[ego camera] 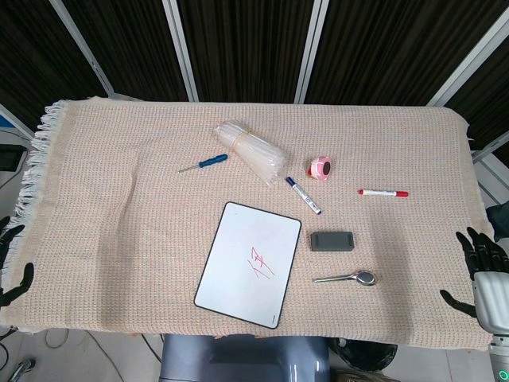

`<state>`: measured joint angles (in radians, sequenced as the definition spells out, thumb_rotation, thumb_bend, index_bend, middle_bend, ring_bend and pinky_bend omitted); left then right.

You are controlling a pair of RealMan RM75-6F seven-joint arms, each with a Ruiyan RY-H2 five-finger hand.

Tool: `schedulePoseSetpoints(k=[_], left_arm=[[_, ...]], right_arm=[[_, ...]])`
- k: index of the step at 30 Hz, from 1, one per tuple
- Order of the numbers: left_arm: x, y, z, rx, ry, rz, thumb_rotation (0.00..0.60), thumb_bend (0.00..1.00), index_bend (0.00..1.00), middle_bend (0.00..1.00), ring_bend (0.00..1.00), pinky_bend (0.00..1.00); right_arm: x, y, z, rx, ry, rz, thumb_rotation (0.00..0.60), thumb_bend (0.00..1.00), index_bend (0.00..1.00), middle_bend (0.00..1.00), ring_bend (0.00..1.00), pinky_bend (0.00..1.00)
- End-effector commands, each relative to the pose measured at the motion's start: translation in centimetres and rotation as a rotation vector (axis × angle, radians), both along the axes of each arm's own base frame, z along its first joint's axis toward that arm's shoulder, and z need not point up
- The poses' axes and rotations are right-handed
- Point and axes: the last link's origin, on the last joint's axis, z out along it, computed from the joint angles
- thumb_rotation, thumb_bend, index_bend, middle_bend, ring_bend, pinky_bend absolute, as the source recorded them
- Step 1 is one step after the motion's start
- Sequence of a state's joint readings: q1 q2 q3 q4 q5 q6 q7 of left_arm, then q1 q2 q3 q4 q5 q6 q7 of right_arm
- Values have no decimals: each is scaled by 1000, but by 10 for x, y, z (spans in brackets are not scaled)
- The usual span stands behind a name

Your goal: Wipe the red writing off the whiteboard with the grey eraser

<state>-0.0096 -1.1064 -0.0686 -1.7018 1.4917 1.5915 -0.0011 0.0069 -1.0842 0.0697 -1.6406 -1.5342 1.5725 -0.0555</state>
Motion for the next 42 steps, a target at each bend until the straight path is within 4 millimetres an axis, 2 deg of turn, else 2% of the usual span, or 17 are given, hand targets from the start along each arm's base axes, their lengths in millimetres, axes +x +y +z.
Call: schedulePoseSetpoints(k=[1,13,21,30,37,42], left_arm=[[0,0,0,0,0,-2,600,423,155,19,0,0],[1,1,0,5,-6,-2,600,422,155,19,0,0],[0,2,1,5,-8,3,600,423,155,19,0,0],[0,4,1,3,-9,11,600,423,155,19,0,0],[-1,5,1,3,-10,16,600,423,155,19,0,0],[-1,5,1,4,-11,19,600,423,155,19,0,0]], right_arm=[[0,1,-2,27,-16,-2,600,127,0,1,17,127],[1,-5,-12,116,-49,-8,600,127,0,3,18,127],[13,-49,-24,234,-18,-3,600,127,0,72,33,127],[37,-100,-52,406,-43,-21,600,127,3,129,88,130],[45,-131,-79,473,-34,-49,600,145,90,181,135,142],[45,-145,-99,498,-44,-80,600,159,127,207,174,161]])
